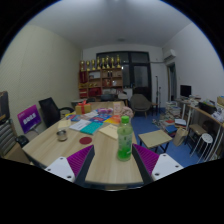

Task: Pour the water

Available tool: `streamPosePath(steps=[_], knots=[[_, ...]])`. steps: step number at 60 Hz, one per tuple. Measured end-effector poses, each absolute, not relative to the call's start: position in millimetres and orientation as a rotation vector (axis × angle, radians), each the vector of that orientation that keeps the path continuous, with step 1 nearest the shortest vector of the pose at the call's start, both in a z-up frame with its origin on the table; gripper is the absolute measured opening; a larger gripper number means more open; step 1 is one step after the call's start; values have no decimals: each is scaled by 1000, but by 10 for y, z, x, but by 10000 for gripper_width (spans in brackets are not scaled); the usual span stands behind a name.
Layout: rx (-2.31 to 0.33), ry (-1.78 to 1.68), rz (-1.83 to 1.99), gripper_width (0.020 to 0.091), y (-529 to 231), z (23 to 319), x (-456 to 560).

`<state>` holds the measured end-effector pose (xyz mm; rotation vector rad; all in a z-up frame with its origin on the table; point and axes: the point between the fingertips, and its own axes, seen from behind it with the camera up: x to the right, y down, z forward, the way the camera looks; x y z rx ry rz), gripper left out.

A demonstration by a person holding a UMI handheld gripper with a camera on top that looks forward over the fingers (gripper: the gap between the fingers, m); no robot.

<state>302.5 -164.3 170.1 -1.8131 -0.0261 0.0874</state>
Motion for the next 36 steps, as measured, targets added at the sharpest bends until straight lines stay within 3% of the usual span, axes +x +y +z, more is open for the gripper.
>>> streamPosePath(steps=[14, 26, 30, 36], knots=[[-1806, 62, 4, 827, -233, 868, 3403], [-1731, 79, -28, 820, 472, 738, 3401], [-1728, 78, -97, 515, 562, 737, 3468], [-1702, 120, -132, 509, 607, 747, 3510]])
